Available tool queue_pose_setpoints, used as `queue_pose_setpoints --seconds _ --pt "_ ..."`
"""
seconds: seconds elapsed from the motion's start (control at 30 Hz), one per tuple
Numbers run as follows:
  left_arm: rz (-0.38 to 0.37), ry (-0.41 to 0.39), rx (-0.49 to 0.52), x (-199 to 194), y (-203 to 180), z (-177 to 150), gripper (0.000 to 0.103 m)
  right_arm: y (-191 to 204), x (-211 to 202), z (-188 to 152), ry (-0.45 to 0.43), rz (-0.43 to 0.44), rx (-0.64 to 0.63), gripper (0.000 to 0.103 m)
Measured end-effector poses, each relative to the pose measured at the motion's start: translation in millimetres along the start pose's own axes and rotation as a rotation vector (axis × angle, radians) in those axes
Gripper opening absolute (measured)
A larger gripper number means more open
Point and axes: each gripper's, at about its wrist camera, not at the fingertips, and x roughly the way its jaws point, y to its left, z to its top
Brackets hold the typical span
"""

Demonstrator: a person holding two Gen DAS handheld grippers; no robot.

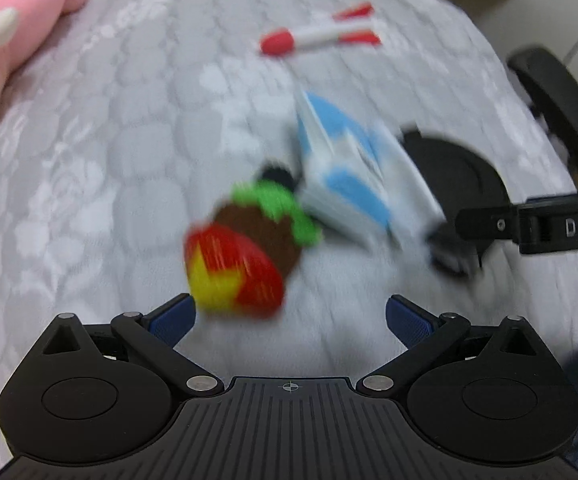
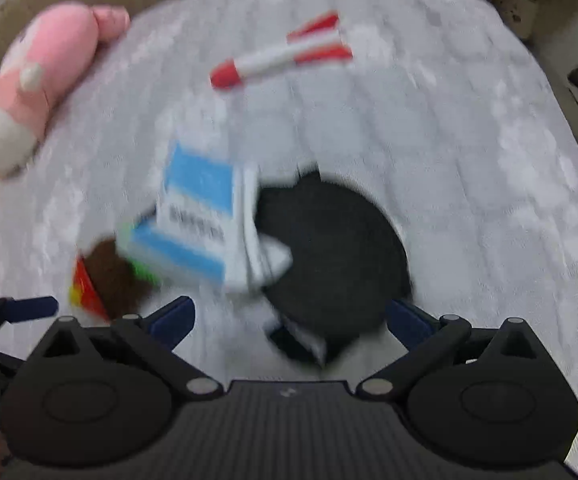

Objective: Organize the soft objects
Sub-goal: 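Move the right gripper to the white wipe on the blue packet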

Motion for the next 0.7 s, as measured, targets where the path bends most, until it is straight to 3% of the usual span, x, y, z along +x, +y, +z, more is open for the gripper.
queue_pose_setpoints --seconds 0.2,0.43,0.7 --pt "-0.048 0.032 -0.062 16 16 0 0.103 6 24 24 -0.038 -0.035 -0.042 0.103" --pt "-0.061 0.043 -0.07 26 21 -1 0.103 8 65 28 0.02 -0.094 -0.089 0.103" --pt "-0.098 0.052 -0.079 29 27 1 0.103 -8 75 18 0.001 -0.056 0.064 0.103"
